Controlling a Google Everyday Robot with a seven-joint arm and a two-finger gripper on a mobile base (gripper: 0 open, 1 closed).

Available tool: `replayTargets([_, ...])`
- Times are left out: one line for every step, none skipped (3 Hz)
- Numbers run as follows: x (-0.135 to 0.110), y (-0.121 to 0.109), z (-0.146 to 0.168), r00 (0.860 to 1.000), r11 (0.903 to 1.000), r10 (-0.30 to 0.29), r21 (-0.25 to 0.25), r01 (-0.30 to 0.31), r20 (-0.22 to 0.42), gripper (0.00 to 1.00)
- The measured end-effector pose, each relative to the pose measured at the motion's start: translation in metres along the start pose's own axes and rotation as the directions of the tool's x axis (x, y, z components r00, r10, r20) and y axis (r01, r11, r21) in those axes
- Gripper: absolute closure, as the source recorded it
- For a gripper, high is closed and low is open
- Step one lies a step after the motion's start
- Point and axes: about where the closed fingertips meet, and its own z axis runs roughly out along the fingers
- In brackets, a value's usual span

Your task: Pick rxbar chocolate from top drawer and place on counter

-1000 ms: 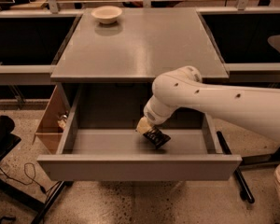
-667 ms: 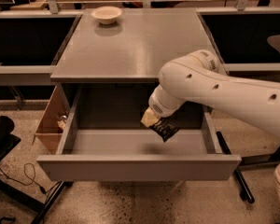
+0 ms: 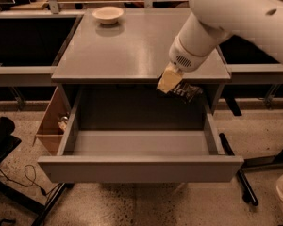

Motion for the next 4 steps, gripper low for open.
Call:
replayTargets([-0.021,-0.02,-0.034,0.999,0.9979,-0.044,-0.048,0.043,-0.009,1.0])
replayTargets([-0.058,-0.062,-0.101,0.994,0.9986,-0.046,0.029,0.044,0.103,1.0])
replayTargets([-0.065,-0.064,-0.112,0.991,0.9978,-0.052,0.047,0.047,0.125,1.0])
replayTargets([-0.065,-0.064,-0.112,0.991,0.9978,-0.052,0.047,0.047,0.125,1.0])
